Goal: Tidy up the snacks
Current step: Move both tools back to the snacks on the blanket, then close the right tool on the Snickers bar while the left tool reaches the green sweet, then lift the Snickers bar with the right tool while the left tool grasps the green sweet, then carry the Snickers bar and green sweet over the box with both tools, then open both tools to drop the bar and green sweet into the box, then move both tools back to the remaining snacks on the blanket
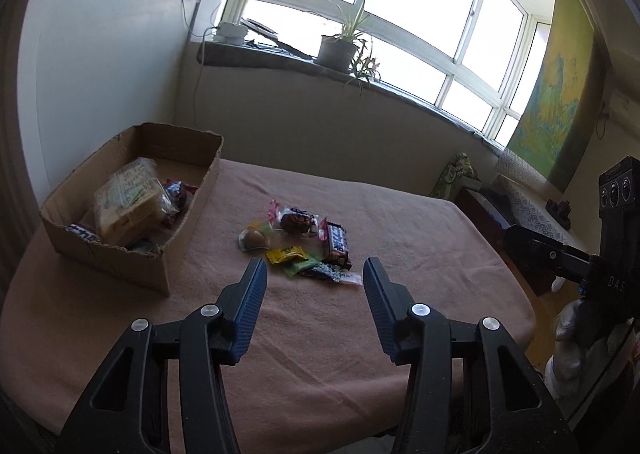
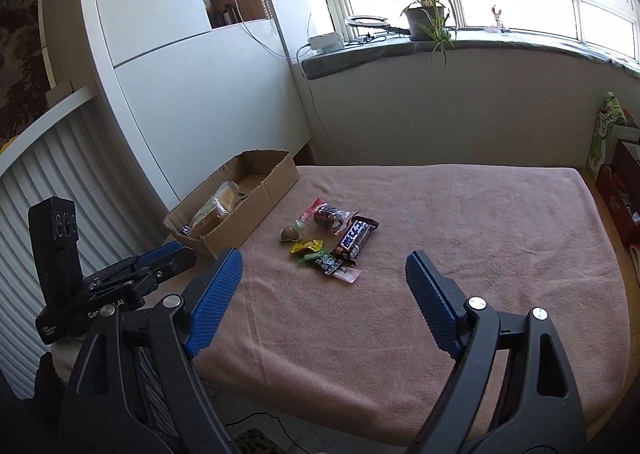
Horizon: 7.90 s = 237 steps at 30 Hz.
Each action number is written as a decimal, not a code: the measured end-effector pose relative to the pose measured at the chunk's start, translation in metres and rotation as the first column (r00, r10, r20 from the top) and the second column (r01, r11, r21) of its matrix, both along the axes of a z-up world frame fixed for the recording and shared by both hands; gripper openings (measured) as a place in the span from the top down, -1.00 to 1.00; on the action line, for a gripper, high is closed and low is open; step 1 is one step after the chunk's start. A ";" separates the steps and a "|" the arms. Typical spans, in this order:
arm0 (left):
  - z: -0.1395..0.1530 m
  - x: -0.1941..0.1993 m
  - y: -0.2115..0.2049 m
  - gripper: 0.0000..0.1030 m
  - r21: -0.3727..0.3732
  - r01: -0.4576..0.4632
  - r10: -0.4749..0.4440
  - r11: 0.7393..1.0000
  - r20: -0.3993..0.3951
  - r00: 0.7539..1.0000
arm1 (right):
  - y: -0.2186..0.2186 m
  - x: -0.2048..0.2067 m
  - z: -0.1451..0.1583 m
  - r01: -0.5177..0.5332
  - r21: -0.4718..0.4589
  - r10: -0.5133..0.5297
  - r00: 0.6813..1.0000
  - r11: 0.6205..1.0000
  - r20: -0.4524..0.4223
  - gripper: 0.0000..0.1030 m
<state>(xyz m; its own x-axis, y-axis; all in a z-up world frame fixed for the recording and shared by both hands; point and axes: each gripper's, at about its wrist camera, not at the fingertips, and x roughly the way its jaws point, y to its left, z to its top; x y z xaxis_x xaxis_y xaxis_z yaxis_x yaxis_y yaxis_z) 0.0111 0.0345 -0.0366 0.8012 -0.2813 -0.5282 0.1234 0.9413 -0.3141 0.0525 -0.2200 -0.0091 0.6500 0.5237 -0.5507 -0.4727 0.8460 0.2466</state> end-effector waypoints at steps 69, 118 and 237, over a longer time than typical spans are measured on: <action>-0.079 0.165 -0.045 0.34 0.268 0.146 -0.077 0.952 -0.249 0.965 | 0.077 0.185 -0.118 -0.090 -0.165 0.034 0.949 0.982 -0.313 0.56; -0.011 0.087 0.009 0.71 0.097 0.023 -0.016 0.995 -0.064 0.998 | 0.078 0.132 -0.065 -0.078 -0.130 0.048 0.974 0.988 -0.221 0.41; -0.011 0.060 0.035 -0.29 0.184 -0.125 0.137 0.975 -0.050 0.989 | 0.083 0.110 -0.066 -0.143 -0.214 0.113 0.982 0.966 -0.149 -0.57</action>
